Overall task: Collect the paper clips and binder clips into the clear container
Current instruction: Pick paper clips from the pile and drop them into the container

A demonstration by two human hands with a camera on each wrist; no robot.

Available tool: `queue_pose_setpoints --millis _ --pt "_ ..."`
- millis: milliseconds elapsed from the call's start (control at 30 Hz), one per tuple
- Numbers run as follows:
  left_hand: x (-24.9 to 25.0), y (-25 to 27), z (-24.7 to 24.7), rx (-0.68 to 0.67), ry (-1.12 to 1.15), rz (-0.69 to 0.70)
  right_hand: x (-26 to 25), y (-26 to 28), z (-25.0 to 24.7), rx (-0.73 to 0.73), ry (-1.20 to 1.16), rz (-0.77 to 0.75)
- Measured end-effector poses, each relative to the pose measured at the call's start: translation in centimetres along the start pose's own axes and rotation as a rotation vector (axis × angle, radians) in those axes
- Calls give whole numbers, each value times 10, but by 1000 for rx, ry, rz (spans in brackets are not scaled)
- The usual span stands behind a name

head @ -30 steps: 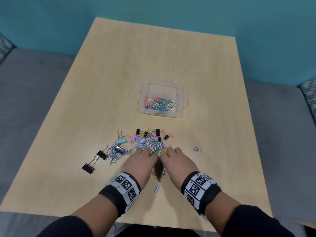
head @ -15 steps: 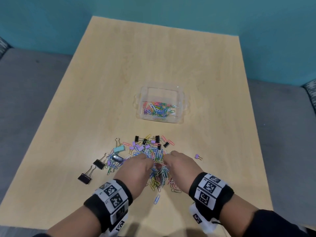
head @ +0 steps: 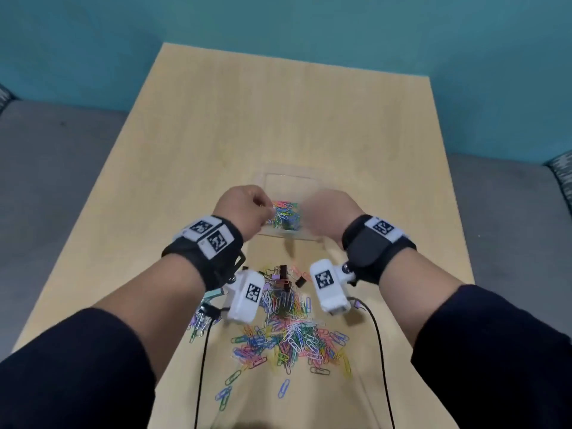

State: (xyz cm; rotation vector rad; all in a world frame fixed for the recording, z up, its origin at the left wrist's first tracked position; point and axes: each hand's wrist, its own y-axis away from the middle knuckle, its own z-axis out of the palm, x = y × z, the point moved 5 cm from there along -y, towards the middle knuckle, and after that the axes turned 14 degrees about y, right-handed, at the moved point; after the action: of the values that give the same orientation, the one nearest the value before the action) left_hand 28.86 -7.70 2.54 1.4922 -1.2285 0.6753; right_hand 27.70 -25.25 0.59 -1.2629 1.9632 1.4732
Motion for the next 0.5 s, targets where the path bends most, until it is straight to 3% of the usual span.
queue_pose_setpoints --millis 100,167,333,433,500 --pt "6 -18 4 -21 20 0 -18 -9 -3 -46 -58 29" --pt "2 -16 4 -71 -71 0 -21 -2 -8 -84 43 25" --pt "-17 48 -13 -123 -379 170 5 53 -19 30 744 -317" --pt "-47 120 -11 -340 -483 259 51 111 -1 -104 1060 -515" --pt "-73 163 -3 -525 -741 265 85 148 13 -183 1296 -671"
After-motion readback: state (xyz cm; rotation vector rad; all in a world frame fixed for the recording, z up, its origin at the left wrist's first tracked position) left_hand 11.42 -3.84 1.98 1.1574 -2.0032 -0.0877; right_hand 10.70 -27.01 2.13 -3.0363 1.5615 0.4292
